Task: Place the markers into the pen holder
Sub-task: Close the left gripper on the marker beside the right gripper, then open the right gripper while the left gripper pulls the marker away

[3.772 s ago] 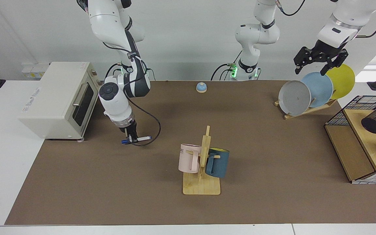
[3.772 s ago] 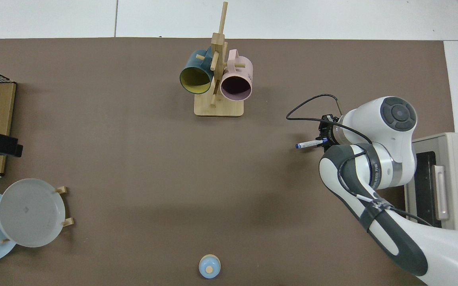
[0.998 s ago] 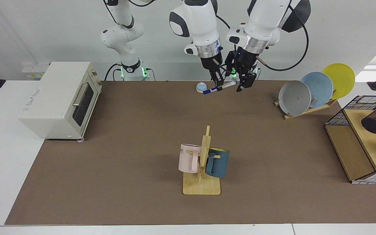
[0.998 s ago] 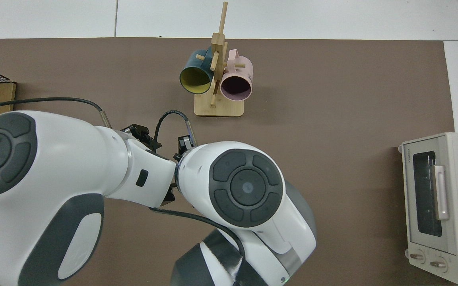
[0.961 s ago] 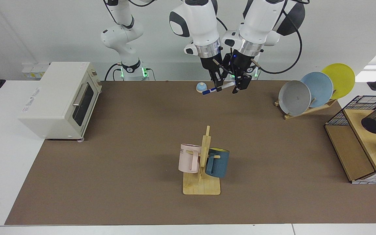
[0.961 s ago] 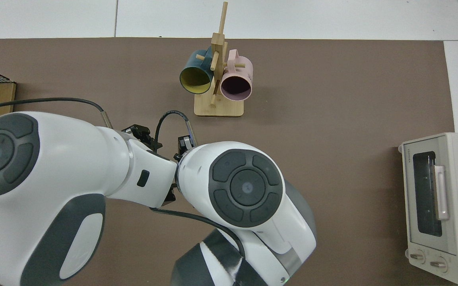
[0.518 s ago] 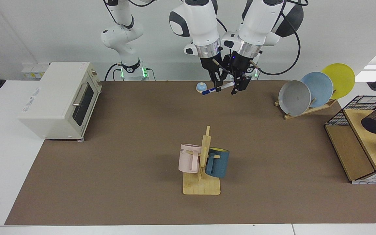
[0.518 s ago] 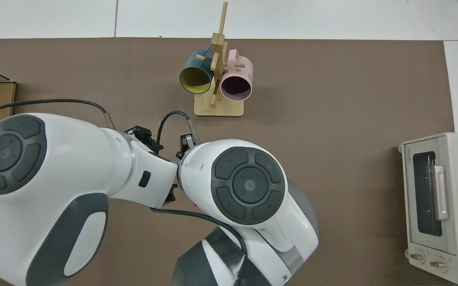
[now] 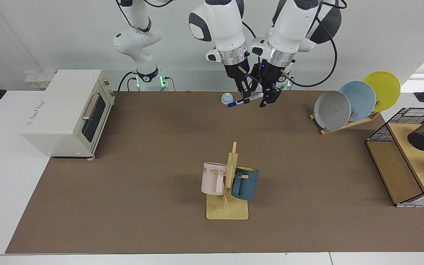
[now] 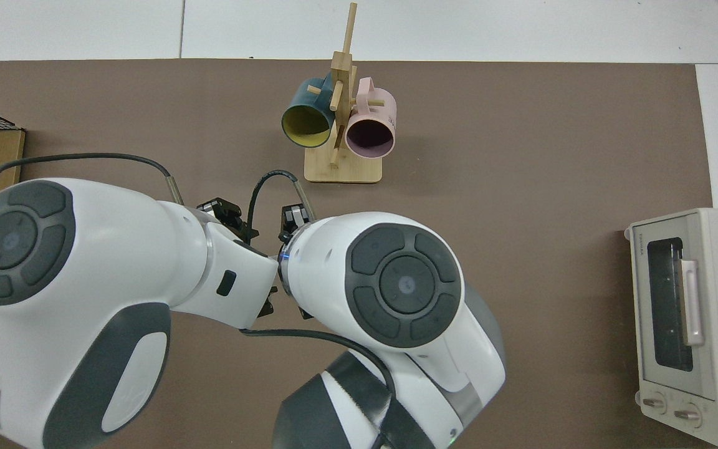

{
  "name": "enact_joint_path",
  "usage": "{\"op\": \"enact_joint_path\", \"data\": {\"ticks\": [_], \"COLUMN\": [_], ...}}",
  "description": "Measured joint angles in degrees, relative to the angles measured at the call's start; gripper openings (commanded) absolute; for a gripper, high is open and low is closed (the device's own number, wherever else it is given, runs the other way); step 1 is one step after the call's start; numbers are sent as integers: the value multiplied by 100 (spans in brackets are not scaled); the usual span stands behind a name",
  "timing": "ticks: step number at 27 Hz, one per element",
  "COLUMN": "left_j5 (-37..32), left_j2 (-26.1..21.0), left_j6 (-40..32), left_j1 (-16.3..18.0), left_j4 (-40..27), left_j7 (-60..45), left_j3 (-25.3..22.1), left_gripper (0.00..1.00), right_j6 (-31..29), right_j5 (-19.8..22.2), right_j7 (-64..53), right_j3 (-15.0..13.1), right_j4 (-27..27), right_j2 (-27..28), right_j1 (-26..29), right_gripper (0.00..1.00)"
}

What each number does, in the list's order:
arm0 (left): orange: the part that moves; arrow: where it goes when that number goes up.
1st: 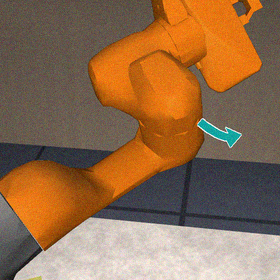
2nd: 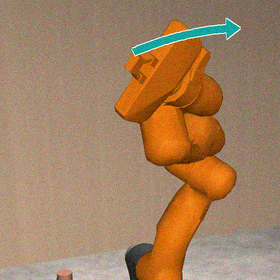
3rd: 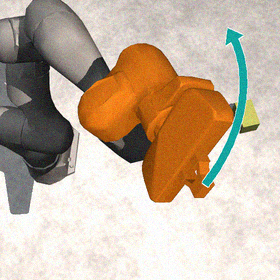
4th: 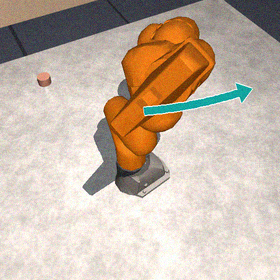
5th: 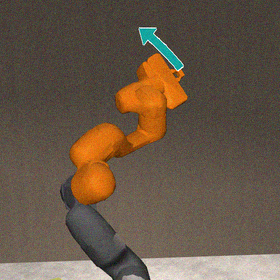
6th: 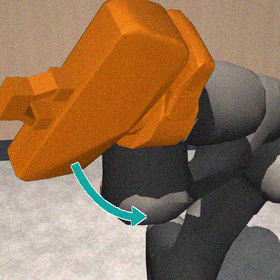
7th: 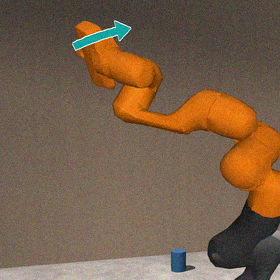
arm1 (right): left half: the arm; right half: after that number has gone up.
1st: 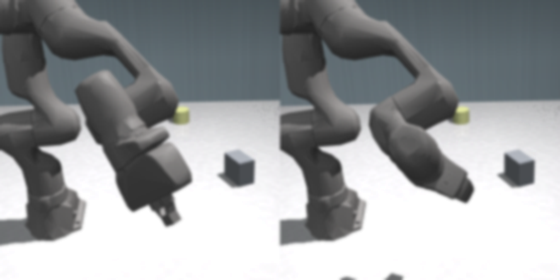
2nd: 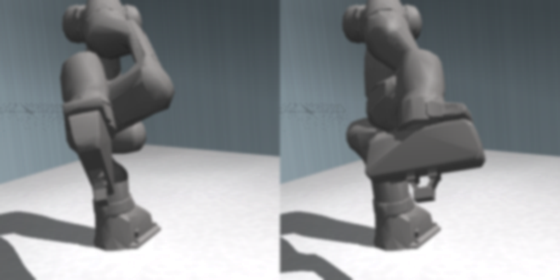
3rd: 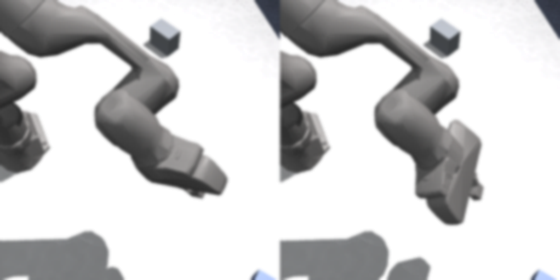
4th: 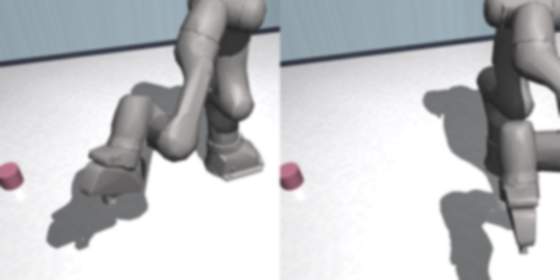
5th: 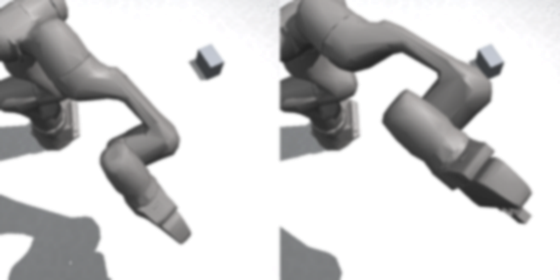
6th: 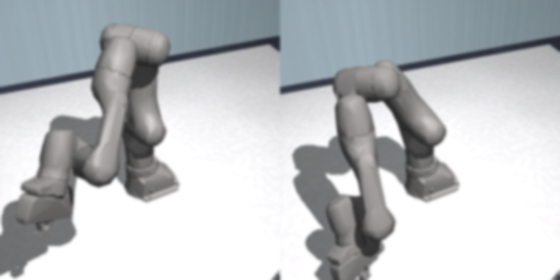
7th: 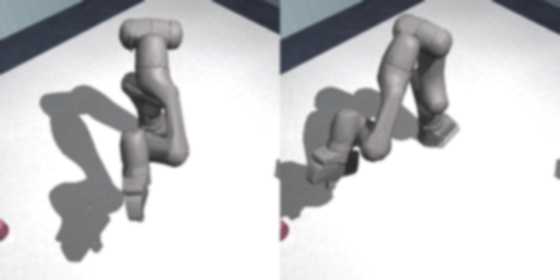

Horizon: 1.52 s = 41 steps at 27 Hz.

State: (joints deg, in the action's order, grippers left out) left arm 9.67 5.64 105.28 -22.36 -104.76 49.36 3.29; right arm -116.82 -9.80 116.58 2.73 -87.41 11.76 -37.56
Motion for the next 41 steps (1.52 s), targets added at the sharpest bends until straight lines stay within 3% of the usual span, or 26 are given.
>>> {"op": "enact_joint_path", "data": {"ticks": [4, 9, 24, 36, 41], "left_j5": [0, 0, 0, 0, 0], "left_j2": [0, 0, -4, -16, -17], "left_j6": [19, 33, 68, 205, 229], "left_j1": [0, 0, 0, 0, 0], "left_j4": [0, -1, -2, -2, -2], "left_j7": [6, 12, 20, 67, 78], "left_j3": [0, 0, -1, -2, -5], "left_gripper": [79, 68, 64, 30, 28], "right_j6": [-174, -302, -307, -307, -307], "right_j5": [-162, -229, -222, -221, -221], "right_j7": [0, 0, -3, -4, -9], "right_j3": [-9, -9, -6, -6, -4], "right_j4": [0, 0, -17, -26, -43], "right_j2": [1, 3, 42, 66, 69], "right_j1": [13, 30, 27, 27, 23], "right_gripper": [0, 0, 0, 0, 0]}}
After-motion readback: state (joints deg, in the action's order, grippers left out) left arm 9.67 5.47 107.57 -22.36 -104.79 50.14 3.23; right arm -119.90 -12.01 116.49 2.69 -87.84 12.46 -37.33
